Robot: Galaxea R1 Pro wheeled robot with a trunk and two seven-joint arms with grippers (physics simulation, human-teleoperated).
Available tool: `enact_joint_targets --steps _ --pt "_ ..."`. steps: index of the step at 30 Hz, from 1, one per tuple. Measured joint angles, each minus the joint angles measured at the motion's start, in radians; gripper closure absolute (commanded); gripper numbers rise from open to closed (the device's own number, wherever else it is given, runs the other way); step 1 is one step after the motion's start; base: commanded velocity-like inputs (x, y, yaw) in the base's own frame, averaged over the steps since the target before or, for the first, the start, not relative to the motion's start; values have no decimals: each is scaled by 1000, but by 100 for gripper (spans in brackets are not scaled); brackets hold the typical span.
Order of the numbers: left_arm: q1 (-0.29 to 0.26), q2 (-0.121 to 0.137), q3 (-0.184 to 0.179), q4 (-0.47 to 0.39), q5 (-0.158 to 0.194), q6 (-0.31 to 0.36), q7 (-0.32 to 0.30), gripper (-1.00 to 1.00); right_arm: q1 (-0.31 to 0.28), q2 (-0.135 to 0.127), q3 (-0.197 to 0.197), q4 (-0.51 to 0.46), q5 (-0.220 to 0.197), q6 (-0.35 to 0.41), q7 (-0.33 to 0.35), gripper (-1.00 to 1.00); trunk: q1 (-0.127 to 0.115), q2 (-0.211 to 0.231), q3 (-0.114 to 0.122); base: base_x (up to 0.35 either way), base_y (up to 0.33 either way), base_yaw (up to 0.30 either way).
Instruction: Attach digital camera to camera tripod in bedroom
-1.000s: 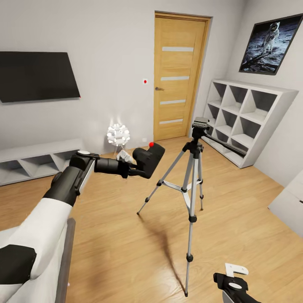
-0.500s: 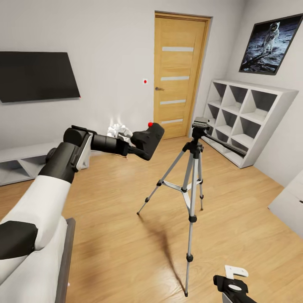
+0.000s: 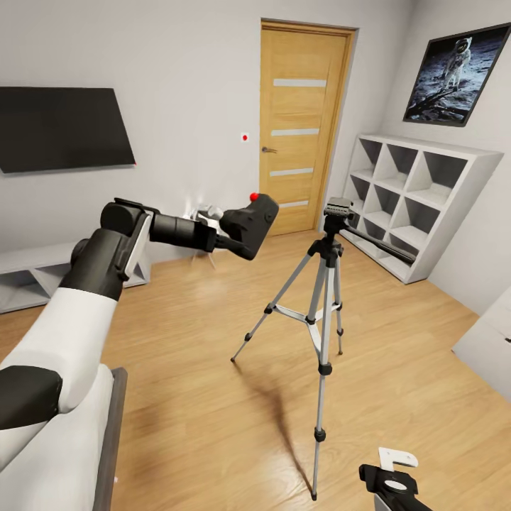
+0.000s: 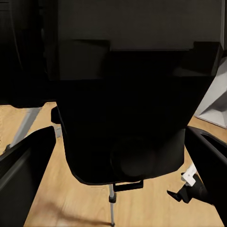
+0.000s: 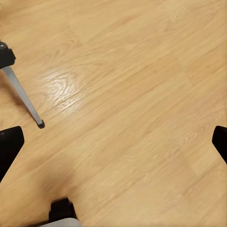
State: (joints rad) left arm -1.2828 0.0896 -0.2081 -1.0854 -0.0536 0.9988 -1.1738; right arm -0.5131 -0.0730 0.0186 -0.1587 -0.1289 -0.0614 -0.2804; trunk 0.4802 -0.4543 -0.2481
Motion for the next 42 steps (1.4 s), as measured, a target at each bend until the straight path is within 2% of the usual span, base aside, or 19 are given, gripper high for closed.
enact_joint_targets --steps 2,6,9,12,15,17,19,21,24,29,31,32,33,42 --pt "-1 -1 -1 -8 -1 0 -1 100 0 1 0 0 1 0 0 -100 0 0 0 0 0 0" --pt "-25 -4 -56 -52 -2 0 -9 100 0 1 1 0 1 0 1 -100 0 0 0 0 0 0" --pt "-48 -17 -79 -56 -6 -2 -12 100 0 1 1 0 1 0 1 -100 0 0 0 0 0 0" --pt "-92 -49 -91 -35 -13 -1 -13 100 0 1 2 0 1 0 1 -100 0 0 0 0 0 0" --pt "-157 -87 -102 40 -31 1 -17 100 0 1 2 1 1 0 1 -100 0 0 0 0 0 0" --pt "-210 -116 -129 113 -54 0 -26 100 0 1 2 1 1 0 1 -100 0 0 0 0 0 0" --pt "-234 -129 -146 145 -69 0 -33 100 0 1 2 1 1 0 1 -100 0 0 0 0 0 0" --pt "-270 -154 -176 189 -96 1 -45 100 0 1 2 2 1 0 1 -100 0 0 0 0 0 0" --pt "-291 -175 -189 214 -120 0 -50 100 0 1 2 2 2 0 1 -100 0 0 0 0 0 0" --pt "-351 -231 -205 299 -187 -2 -66 100 0 1 2 2 1 0 1 -100 0 0 0 0 0 0" --pt "-357 -236 -212 306 -196 -5 -81 100 0 1 2 2 1 0 1 -100 0 0 0 0 0 -2" --pt "-359 -236 -225 307 -197 -8 -94 100 0 1 2 2 1 0 1 -100 0 0 0 0 0 -107" --pt "-361 -233 -256 303 -197 -19 -119 100 0 1 2 2 1 1 2 -100 0 0 0 0 0 -125" --pt "-362 -228 -271 250 -204 -29 -134 100 0 1 2 3 1 1 2 -100 0 0 0 0 0 -126"
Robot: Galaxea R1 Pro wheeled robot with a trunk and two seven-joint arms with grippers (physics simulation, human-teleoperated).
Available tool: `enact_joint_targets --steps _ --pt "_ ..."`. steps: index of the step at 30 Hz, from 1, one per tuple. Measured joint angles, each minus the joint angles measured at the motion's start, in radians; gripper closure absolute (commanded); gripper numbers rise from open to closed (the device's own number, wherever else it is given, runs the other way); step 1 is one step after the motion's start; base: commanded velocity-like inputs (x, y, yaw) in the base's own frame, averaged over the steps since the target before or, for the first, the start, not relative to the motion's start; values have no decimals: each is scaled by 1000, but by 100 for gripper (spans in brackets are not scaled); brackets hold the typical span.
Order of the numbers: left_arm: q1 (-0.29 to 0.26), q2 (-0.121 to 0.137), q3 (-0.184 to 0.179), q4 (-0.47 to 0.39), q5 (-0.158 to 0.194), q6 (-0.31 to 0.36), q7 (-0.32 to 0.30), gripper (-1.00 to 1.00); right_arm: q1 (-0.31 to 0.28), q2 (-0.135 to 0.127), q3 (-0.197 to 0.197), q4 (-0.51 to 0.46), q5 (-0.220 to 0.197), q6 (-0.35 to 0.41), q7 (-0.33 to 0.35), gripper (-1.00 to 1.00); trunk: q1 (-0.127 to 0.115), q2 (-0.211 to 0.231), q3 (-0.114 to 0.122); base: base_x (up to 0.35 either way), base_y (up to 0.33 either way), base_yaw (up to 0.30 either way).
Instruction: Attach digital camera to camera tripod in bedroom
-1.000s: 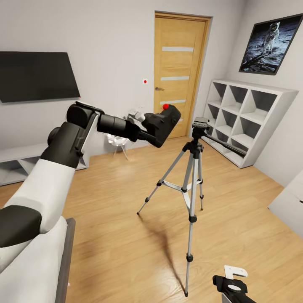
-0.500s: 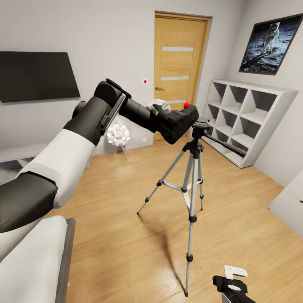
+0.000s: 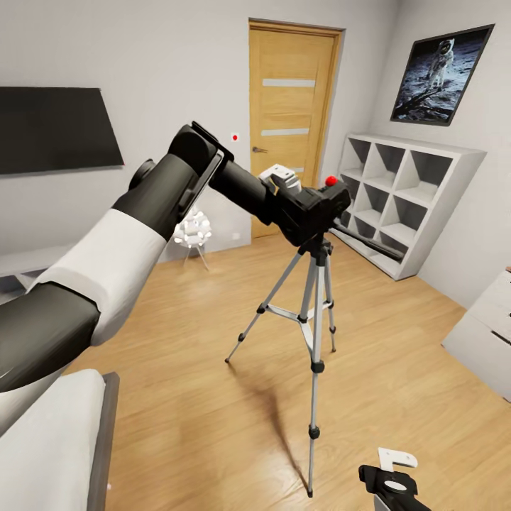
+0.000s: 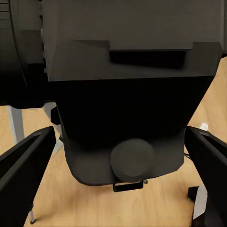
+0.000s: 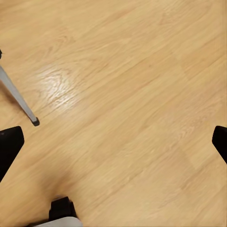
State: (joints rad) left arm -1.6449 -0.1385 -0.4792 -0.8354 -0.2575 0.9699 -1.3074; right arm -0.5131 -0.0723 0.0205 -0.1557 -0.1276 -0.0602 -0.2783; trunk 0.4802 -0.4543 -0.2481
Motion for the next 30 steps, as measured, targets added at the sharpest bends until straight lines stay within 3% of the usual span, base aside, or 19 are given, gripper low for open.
enact_joint_targets --steps 8,11,16,19,23,30 --pt "0 1 11 -9 -1 -2 0 100 0 -4 -1 1 1 0 0 -100 0 0 0 5 19 -10" --pt "0 2 47 -30 -1 -3 0 100 0 -4 -1 3 1 0 0 -100 0 0 0 42 91 -1" --pt "0 26 61 -80 -2 -3 0 100 0 -4 0 13 3 -1 1 -100 0 0 0 27 18 0" --pt "17 9 58 -85 -9 -17 16 100 17 -3 -6 30 -16 -12 0 -100 0 0 0 65 0 0" --pt "40 10 58 -86 -11 -39 39 100 40 1 -6 53 -13 -9 -3 -100 0 0 0 87 7 0" --pt "79 3 59 -84 -2 -77 79 100 80 -19 -6 93 -12 -40 8 -100 0 0 0 203 79 0"
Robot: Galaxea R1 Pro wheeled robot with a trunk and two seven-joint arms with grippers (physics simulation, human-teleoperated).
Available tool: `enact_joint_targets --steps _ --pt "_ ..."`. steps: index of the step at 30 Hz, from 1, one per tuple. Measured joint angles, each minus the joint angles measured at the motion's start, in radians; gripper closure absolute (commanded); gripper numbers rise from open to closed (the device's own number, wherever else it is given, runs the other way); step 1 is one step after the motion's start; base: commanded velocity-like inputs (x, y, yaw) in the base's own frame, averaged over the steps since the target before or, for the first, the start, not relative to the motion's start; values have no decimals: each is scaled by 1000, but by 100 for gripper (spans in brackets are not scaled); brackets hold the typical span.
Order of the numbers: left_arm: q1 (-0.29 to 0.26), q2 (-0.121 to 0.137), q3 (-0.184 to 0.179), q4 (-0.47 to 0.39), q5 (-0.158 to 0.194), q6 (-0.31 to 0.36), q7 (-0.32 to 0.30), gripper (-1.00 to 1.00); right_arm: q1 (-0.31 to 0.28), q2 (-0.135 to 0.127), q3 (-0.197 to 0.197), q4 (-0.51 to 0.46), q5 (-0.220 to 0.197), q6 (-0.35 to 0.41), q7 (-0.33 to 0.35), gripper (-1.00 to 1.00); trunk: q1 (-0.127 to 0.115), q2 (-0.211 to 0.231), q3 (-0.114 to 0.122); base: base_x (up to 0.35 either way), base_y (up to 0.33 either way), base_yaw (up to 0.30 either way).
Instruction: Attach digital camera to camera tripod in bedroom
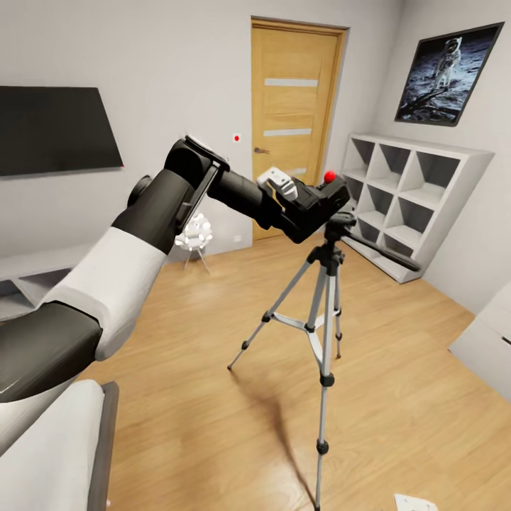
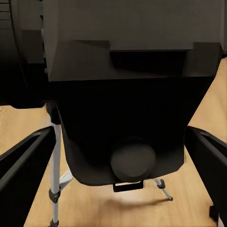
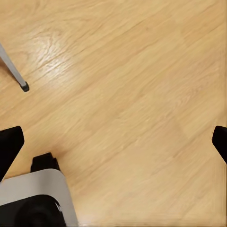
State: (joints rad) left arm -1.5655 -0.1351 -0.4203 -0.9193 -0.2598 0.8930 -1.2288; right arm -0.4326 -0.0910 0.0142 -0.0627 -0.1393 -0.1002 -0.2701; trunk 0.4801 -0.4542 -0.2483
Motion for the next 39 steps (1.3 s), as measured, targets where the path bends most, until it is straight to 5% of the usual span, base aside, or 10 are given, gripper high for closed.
enact_joint_targets --steps 9,25,39 --pt "4 -3 0 -1 1 -22 51 100 52 -1 0 38 0 -4 0 -100 0 0 0 111 32 0" --pt "5 -5 1 -2 -1 -23 140 100 54 -1 0 39 0 -6 0 -100 0 0 0 275 141 0" --pt "7 -4 0 1 0 -22 140 100 54 -1 -1 39 -1 -7 0 -100 0 0 0 128 46 0"
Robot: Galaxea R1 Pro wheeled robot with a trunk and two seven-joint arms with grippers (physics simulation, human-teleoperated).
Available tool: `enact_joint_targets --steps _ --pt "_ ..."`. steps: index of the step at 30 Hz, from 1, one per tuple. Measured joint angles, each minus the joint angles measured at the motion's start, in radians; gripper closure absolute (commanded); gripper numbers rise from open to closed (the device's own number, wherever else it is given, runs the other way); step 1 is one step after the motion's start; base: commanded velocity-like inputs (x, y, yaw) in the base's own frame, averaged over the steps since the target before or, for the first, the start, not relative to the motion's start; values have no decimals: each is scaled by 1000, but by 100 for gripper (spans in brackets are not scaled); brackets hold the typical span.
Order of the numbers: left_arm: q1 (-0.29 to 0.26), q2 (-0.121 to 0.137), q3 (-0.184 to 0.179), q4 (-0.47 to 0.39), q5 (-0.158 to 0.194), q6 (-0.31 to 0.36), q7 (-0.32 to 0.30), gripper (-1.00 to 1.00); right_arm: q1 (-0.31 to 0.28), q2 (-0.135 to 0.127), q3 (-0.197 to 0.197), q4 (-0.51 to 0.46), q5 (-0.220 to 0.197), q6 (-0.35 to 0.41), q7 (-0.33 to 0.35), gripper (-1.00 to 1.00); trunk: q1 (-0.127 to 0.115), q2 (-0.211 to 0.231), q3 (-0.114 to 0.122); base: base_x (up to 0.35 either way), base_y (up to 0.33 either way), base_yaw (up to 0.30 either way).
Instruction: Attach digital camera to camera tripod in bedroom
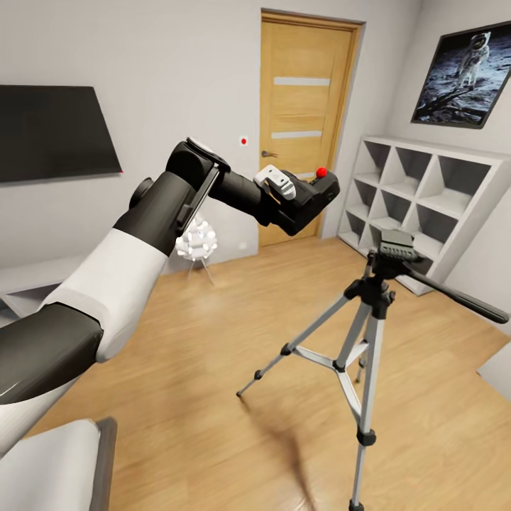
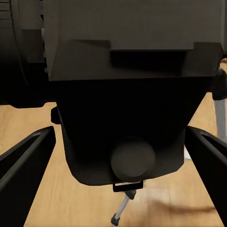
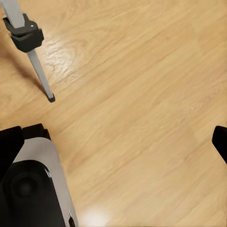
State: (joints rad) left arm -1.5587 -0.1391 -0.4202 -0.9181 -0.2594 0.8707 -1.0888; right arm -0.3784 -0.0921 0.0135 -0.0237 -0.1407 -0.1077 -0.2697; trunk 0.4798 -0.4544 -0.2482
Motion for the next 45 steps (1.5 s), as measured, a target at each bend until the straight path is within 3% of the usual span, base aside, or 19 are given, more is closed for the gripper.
enact_joint_targets --steps 23,33,45 --pt "7 1 0 2 -1 0 0 100 0 -2 -2 0 -1 0 -3 -100 0 0 0 101 61 0" --pt "9 2 0 -1 -1 0 0 100 0 -2 -2 0 -58 -2 -3 -100 0 0 0 29 26 0" --pt "9 2 0 -2 -4 0 0 100 0 -2 -3 0 -66 -2 -3 -100 0 0 0 93 40 0"
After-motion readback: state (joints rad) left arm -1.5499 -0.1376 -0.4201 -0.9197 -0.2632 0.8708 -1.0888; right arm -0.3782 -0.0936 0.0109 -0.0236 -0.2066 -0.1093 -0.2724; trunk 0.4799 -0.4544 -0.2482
